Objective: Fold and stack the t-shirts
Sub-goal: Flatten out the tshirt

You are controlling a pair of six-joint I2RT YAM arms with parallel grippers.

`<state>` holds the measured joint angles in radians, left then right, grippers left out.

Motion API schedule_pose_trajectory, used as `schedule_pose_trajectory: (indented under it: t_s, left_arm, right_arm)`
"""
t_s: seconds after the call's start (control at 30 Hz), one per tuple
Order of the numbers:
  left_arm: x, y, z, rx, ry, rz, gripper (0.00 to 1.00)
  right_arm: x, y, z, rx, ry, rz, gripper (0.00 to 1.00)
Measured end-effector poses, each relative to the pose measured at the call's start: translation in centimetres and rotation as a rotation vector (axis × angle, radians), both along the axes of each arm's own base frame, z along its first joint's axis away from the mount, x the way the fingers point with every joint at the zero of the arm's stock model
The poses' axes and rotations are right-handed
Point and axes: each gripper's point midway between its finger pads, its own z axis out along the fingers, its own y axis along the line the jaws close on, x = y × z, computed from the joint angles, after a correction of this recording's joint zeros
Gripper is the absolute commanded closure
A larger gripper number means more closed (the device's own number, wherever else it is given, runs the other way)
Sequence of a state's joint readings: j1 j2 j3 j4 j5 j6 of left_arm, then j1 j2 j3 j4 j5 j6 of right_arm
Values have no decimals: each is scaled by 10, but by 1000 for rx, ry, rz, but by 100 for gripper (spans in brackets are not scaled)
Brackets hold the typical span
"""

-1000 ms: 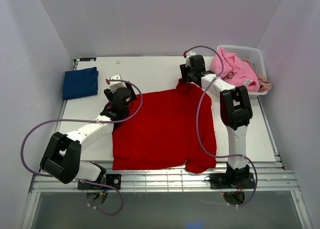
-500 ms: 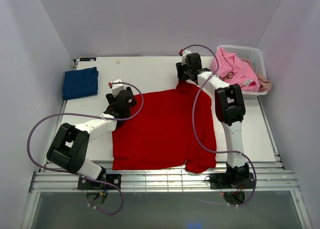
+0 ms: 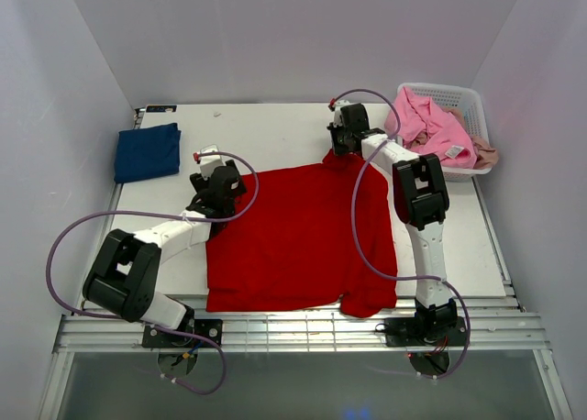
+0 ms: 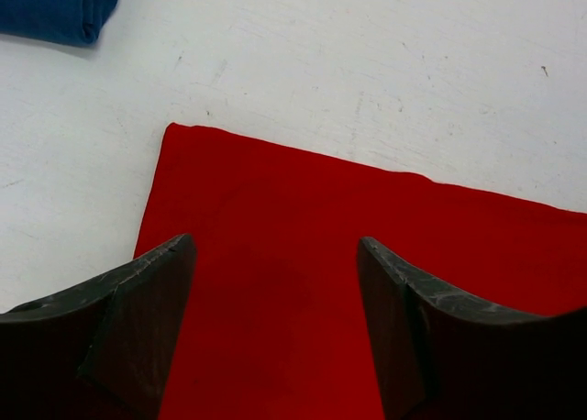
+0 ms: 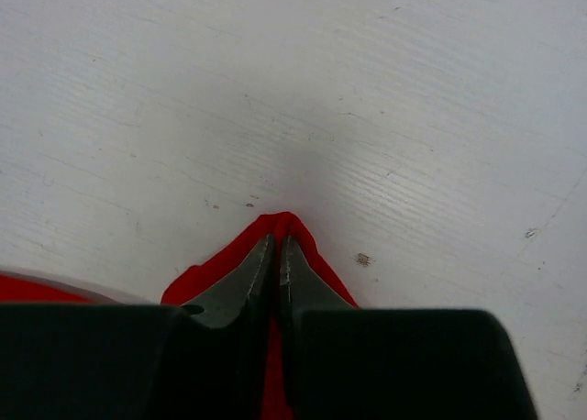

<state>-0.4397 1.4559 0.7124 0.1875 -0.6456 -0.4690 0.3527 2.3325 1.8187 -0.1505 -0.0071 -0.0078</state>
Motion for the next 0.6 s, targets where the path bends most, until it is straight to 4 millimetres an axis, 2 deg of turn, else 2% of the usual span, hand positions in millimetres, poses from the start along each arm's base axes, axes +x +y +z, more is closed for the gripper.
schedule_pose_trajectory:
  t_s: [0.17,0.3,0.47,0.53,0.6]
  left_arm:
    - [-1,0,-2,-11,2,4,20]
    - [-4,2,-9,-17,15,12,22]
    - [-5,3,-20,-24,36,22,23]
    - [-7,4,-29,-24,57,25,23]
    - [-9,5,-37,-26,78,27,24]
  right_arm:
    - [1,-4,10,-10,-19,-19,92]
    - [-10,-17,48,-23,-71,-55,92]
    - [-43,-40,118,-10,-189,-107,92]
    - [-62,-49,135,4,-218,-128,92]
    - [-83,-55,139,13,-219,-145,92]
